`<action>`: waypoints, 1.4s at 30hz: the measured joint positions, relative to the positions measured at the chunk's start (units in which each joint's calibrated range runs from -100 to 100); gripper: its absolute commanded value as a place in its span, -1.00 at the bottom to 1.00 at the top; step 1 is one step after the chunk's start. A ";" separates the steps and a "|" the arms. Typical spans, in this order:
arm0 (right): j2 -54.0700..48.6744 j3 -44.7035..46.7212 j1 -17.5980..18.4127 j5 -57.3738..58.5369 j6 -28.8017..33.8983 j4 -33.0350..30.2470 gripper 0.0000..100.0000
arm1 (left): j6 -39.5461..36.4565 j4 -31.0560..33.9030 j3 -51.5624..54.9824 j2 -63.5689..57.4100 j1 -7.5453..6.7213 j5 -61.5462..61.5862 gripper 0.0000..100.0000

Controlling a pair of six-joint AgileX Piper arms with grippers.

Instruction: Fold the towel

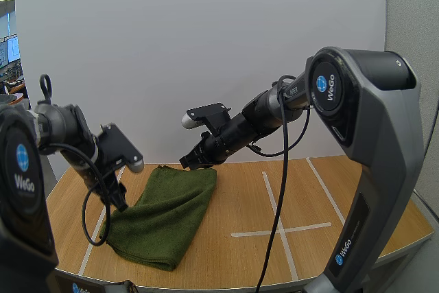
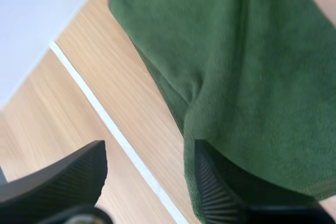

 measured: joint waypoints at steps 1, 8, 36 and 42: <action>-0.85 0.42 0.00 2.85 1.99 -3.04 -1.00 | 0.00 -2.25 -1.64 -0.35 0.00 0.27 0.61; -4.92 11.12 0.58 6.70 3.67 -6.21 -1.00 | 2.99 -10.85 -5.88 -6.41 0.00 2.19 0.61; -5.27 20.14 12.17 -8.62 2.62 -5.37 -1.00 | 0.68 -10.96 -5.88 -6.70 0.00 2.39 0.61; -1.67 20.24 12.23 -9.99 -2.42 1.80 -1.00 | 0.24 -12.78 -5.88 -6.70 0.00 4.06 0.61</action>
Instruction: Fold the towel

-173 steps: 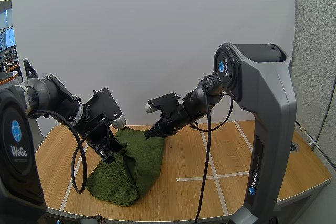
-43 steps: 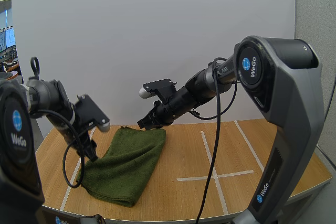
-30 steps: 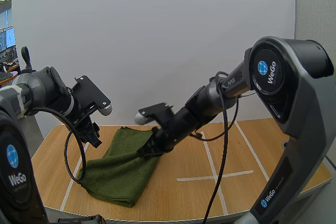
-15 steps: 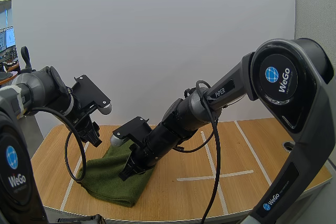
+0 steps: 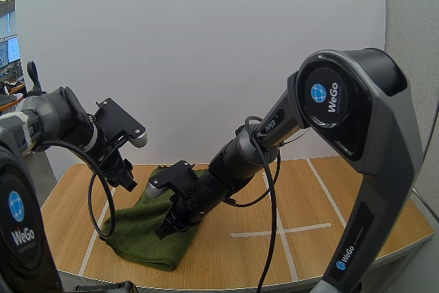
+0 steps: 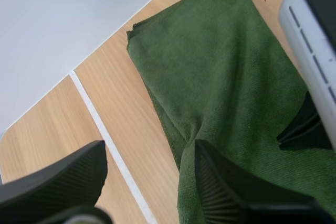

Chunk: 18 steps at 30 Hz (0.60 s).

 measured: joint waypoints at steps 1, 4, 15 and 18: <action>0.26 0.00 0.00 0.00 0.00 0.83 -1.00 | -0.02 -0.01 0.00 0.00 0.00 0.00 0.61; 0.42 0.00 0.00 -0.36 -0.96 0.94 -1.00 | -0.02 -0.53 0.00 0.00 0.00 0.18 0.61; 6.88 -0.34 0.00 -1.67 -3.25 1.60 -1.00 | -0.23 -3.55 0.00 -0.10 0.00 2.86 0.61; 6.59 0.86 -0.54 -1.91 -3.14 0.83 -1.00 | -0.23 -3.80 0.00 -0.10 0.00 3.04 0.61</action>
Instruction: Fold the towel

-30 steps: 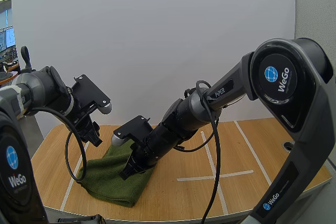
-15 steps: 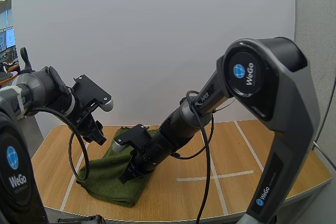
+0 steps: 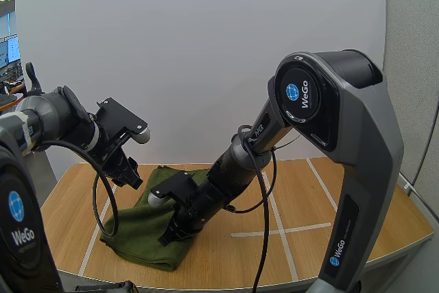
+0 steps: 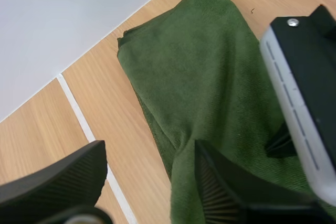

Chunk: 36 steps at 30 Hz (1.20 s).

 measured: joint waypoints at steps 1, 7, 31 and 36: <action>-0.72 0.76 -0.46 0.00 0.00 -0.39 -1.00 | 0.00 0.00 0.00 0.00 0.00 0.00 0.61; -4.49 4.47 -2.81 0.52 0.00 -4.33 -1.00 | 0.00 -0.22 0.00 0.00 0.00 0.36 0.61; -17.21 17.02 -12.24 1.06 0.00 -14.07 -1.00 | 5.47 -12.93 -0.47 18.87 0.00 -3.18 0.61; -18.00 17.45 -12.31 1.22 0.00 -14.78 -1.00 | 6.80 -16.37 -2.76 25.91 0.00 -3.57 0.61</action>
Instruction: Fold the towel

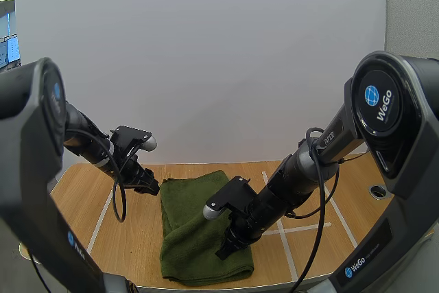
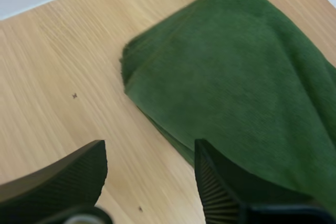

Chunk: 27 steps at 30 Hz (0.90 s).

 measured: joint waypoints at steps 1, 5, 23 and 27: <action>-0.28 0.12 0.00 0.00 0.00 -0.28 -1.00 | 0.26 -0.63 -1.06 1.95 0.00 0.00 0.61; -0.80 0.16 0.00 0.70 0.38 -0.67 -1.00 | 0.57 -3.29 -10.32 13.55 0.00 -1.94 0.61; -0.80 0.16 0.00 0.70 2.30 -0.67 -1.00 | 2.48 -7.52 -16.30 24.46 -2.59 -3.72 0.61; -0.80 0.16 0.00 0.70 2.30 -0.67 -1.00 | 2.56 -7.77 -16.30 25.24 -2.59 -3.37 0.61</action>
